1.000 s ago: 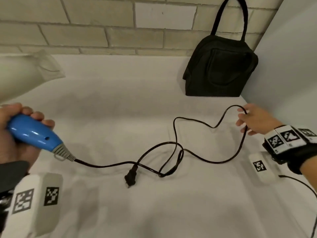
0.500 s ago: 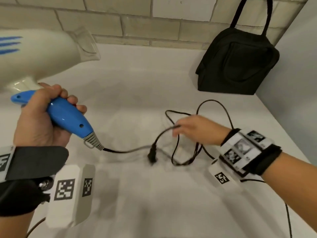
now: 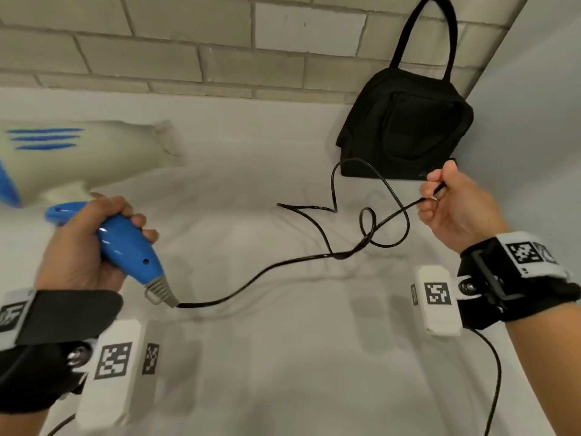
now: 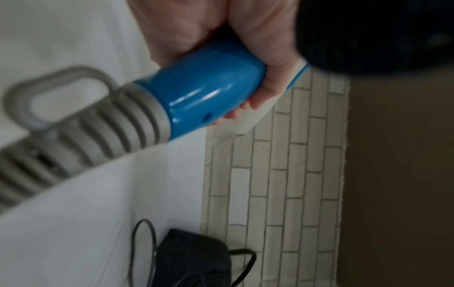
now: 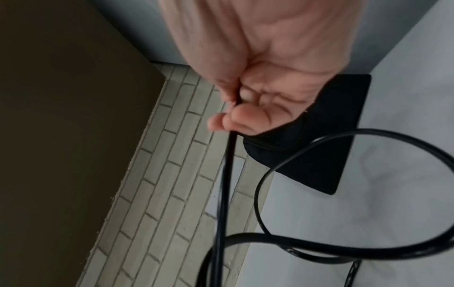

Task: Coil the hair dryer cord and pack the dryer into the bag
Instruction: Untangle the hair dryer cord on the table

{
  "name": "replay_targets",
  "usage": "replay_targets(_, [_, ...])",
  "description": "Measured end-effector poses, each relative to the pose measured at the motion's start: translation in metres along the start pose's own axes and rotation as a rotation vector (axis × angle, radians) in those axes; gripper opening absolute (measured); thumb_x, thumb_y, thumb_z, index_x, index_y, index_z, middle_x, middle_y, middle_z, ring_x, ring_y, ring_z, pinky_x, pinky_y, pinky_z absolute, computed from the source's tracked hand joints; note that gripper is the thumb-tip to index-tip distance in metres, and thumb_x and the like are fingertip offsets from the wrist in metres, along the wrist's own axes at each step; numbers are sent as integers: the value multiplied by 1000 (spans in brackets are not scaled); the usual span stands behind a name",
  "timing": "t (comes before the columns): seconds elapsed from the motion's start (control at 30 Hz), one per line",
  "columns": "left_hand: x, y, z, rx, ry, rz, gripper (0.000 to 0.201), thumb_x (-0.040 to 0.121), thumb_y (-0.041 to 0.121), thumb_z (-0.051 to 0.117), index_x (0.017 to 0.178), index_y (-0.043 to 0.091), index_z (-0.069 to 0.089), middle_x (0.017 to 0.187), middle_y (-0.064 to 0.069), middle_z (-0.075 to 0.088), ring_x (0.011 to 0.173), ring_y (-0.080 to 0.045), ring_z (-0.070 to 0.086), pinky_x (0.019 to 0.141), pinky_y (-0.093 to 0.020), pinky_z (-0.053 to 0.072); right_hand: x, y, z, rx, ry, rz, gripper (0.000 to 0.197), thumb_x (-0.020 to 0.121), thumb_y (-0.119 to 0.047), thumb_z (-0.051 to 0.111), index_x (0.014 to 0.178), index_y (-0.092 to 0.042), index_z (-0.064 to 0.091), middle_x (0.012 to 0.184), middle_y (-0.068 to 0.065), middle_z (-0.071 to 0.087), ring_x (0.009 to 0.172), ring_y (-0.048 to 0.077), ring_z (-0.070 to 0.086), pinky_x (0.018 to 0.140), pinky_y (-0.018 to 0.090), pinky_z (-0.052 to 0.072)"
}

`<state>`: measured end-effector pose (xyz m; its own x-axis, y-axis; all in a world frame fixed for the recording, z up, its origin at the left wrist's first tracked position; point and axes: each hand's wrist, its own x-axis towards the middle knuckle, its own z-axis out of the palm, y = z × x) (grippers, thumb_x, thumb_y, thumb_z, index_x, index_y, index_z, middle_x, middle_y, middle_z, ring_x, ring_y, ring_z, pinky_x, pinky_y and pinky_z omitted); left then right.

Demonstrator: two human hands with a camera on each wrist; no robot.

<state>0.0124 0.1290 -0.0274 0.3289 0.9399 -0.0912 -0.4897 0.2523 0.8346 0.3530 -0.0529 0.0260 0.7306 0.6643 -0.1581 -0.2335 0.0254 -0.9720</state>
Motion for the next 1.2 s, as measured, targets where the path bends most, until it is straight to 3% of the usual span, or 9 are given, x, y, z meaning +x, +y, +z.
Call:
replay_targets(0.17, [-4, -32, 26, 25, -79, -210, 34, 88, 6, 36, 57, 19, 40, 46, 8, 47, 41, -6, 47, 42, -14, 42, -11, 3, -13, -4, -45, -51, 36, 96, -38, 27, 70, -21, 45, 43, -10, 50, 39, 4, 43, 41, 13, 39])
replay_targets(0.37, [-16, -61, 39, 29, -97, -438, 20, 71, 9, 52, 52, 18, 51, 47, 3, 49, 40, -8, 48, 40, -17, 44, -26, 8, -34, -32, -31, -89, 38, 97, -35, 25, 69, -19, 46, 42, -9, 50, 38, 5, 44, 41, 13, 39])
replay_targets(0.67, [-25, -82, 56, 292, -97, -366, 21, 80, -3, 55, 74, 17, 51, 46, 0, 54, 42, -12, 54, 40, -23, 49, -33, 15, -18, 57, -187, -36, 35, 97, -27, 27, 74, -15, 50, 53, -2, 66, 45, 6, 58, 46, 15, 50])
replay_targets(0.8, [-22, -81, 49, 531, -98, -420, 9, 82, 8, 59, 76, 6, 53, 62, -12, 60, 47, -14, 62, 47, -23, 55, -34, 16, -11, 95, -175, -28, 34, 97, -27, 28, 74, -15, 50, 54, -1, 67, 45, 6, 58, 46, 15, 50])
replay_targets(0.93, [-15, -71, 37, 874, -109, -474, 33, 81, 30, 62, 88, -2, 56, 86, -27, 66, 63, -22, 66, 63, -32, 56, -41, 20, -7, 94, -205, -27, 33, 96, -27, 30, 75, -13, 51, 60, 1, 70, 49, 8, 62, 48, 17, 52])
replay_targets(1.0, [-13, -62, 34, 1281, -127, -381, 51, 77, 43, 63, 104, 1, 55, 96, -18, 66, 80, -26, 63, 78, -37, 51, -48, 26, -4, 81, -224, -36, 29, 90, -32, 36, 76, -12, 52, 63, 3, 71, 53, 10, 64, 51, 18, 53])
replay_targets(1.07, [-21, -53, 37, 1541, -60, -111, 58, 76, 41, 65, 118, 4, 50, 104, -11, 54, 89, -27, 55, 83, -36, 44, -55, 32, -2, 72, -233, -48, 28, 78, -36, 44, 76, -10, 53, 66, 2, 70, 56, 14, 66, 53, 20, 54])
replay_targets(1.13, [-39, -47, 47, 1482, -100, 242, 52, 75, 30, 69, 119, 7, 53, 109, -11, 45, 97, -28, 52, 87, -36, 44, -62, 38, -1, 82, -234, -56, 30, 72, -37, 49, 76, -8, 54, 67, 1, 67, 60, 18, 68, 56, 22, 55])
replay_targets(1.2, [-58, -46, 66, 1328, -332, 361, 34, 76, 31, 68, 107, 19, 61, 104, -3, 51, 91, -11, 53, 83, -17, 42, -69, 45, 0, 105, -220, -51, 31, 67, -38, 53, 75, -8, 56, 68, 0, 65, 65, 22, 70, 58, 25, 56])
